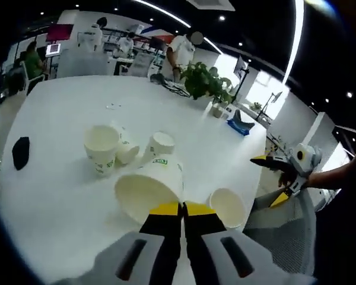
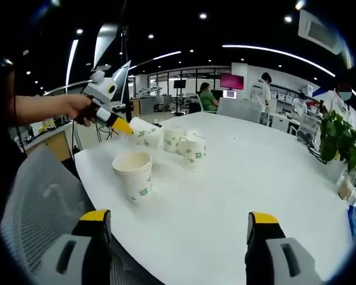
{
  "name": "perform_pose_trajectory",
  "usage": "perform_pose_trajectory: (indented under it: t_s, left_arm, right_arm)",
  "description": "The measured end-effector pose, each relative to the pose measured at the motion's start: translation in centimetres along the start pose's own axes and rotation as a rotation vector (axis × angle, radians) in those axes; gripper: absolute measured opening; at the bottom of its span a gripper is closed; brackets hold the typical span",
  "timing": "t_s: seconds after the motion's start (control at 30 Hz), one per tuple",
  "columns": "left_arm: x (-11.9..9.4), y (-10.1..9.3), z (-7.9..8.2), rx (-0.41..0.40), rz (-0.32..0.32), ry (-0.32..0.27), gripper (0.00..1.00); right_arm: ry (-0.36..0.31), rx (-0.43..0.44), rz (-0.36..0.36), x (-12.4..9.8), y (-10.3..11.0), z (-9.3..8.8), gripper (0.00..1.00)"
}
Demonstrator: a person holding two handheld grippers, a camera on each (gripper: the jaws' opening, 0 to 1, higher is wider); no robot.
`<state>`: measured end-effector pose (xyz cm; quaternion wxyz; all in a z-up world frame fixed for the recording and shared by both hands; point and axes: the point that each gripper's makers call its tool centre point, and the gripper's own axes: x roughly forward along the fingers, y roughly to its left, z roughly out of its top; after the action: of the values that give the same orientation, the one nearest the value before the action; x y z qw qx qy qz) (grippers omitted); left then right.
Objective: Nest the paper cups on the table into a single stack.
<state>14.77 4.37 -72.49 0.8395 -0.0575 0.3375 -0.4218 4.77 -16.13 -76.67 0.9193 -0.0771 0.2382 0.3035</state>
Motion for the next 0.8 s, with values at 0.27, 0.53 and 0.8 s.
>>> perform_pose_trajectory:
  t_s: [0.27, 0.53, 0.8]
  left_arm:
    - [-1.2, -1.4, 1.3, 0.067, -0.014, 0.012, 0.00]
    - [-1.8, -5.0, 1.5, 0.184, -0.095, 0.080, 0.00]
    - [-2.1, -7.6, 0.7, 0.275, -0.141, 0.156, 0.00]
  right_arm:
    - [-0.023, 0.009, 0.003, -0.1, 0.0, 0.3, 0.99]
    - [-0.035, 0.008, 0.003, -0.1, 0.0, 0.6, 1.00]
    - [-0.026, 0.006, 0.002, -0.1, 0.0, 0.4, 1.00]
